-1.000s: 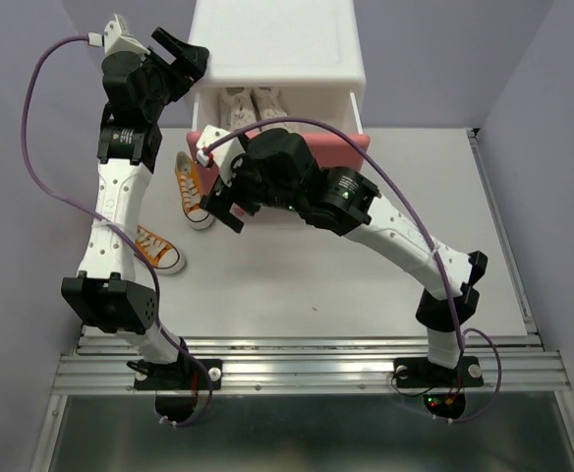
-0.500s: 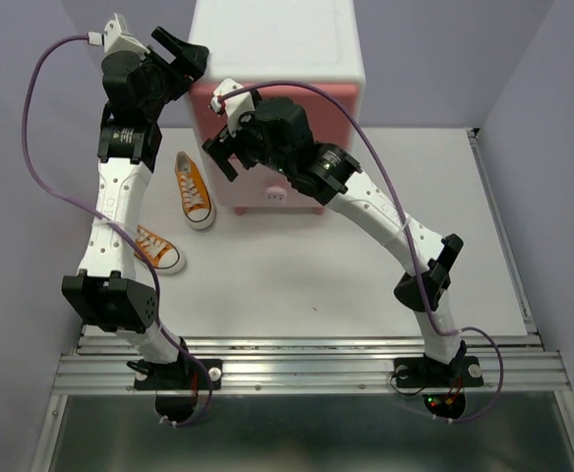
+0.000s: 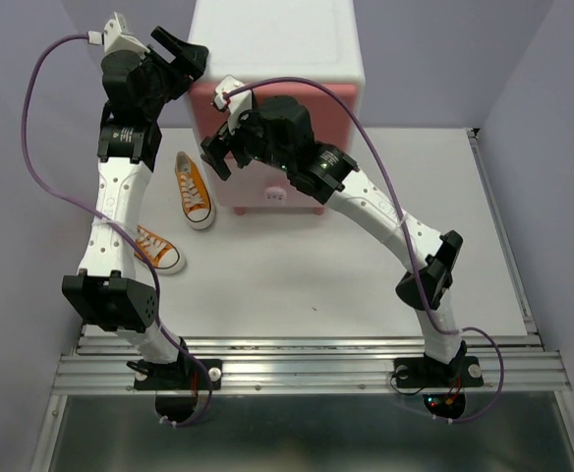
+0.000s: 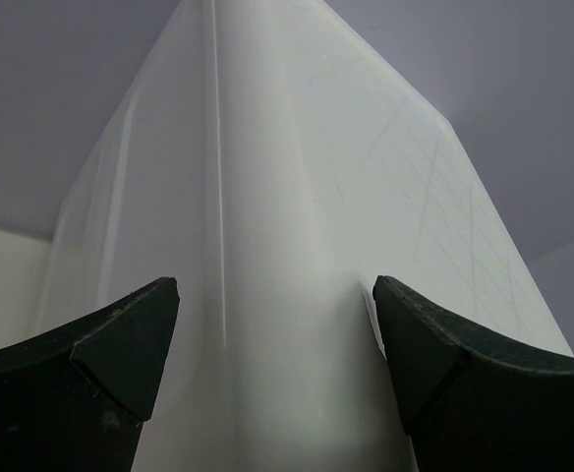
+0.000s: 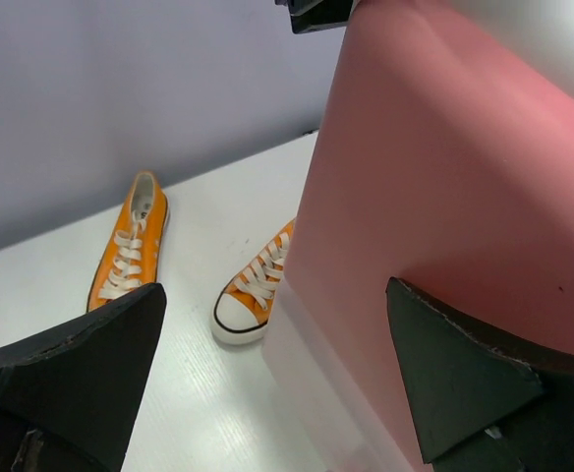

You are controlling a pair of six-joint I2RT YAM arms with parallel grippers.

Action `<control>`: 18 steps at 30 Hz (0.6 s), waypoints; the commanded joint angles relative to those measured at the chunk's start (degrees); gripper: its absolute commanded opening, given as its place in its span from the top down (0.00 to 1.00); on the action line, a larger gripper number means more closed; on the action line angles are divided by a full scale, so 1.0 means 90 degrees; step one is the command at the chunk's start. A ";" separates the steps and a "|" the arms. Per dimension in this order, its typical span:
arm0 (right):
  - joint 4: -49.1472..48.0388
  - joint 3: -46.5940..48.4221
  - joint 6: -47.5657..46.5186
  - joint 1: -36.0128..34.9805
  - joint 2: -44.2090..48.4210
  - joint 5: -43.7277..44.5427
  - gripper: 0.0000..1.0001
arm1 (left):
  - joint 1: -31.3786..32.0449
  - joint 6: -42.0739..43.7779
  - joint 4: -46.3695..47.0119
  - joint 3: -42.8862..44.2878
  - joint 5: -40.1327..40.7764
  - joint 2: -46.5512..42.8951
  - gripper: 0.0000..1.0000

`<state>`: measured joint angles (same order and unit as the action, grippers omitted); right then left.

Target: Place and organize the shoes in the shoe cabinet

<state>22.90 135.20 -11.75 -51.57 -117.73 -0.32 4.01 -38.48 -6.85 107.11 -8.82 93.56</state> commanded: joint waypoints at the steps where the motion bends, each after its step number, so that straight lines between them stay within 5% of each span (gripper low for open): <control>1: -0.1362 0.0153 -0.0228 0.0711 0.0113 0.0474 0.00 | -0.0172 0.0926 -0.2500 -0.0359 0.0053 0.0757 0.11; 9: -0.1411 0.0759 -0.0374 0.0711 -0.0219 0.1597 0.00 | -0.0172 0.1102 -0.2959 0.0443 -0.0396 0.0982 0.14; 18: -0.1499 0.0789 -0.0335 0.0711 -0.0083 0.1431 0.00 | -0.0172 0.1102 -0.3135 0.0452 -0.0407 0.0903 0.14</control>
<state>20.67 139.31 -11.09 -51.22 -118.89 -0.86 3.22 -36.91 -14.33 114.83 -12.49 96.25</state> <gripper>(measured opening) 0.994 0.875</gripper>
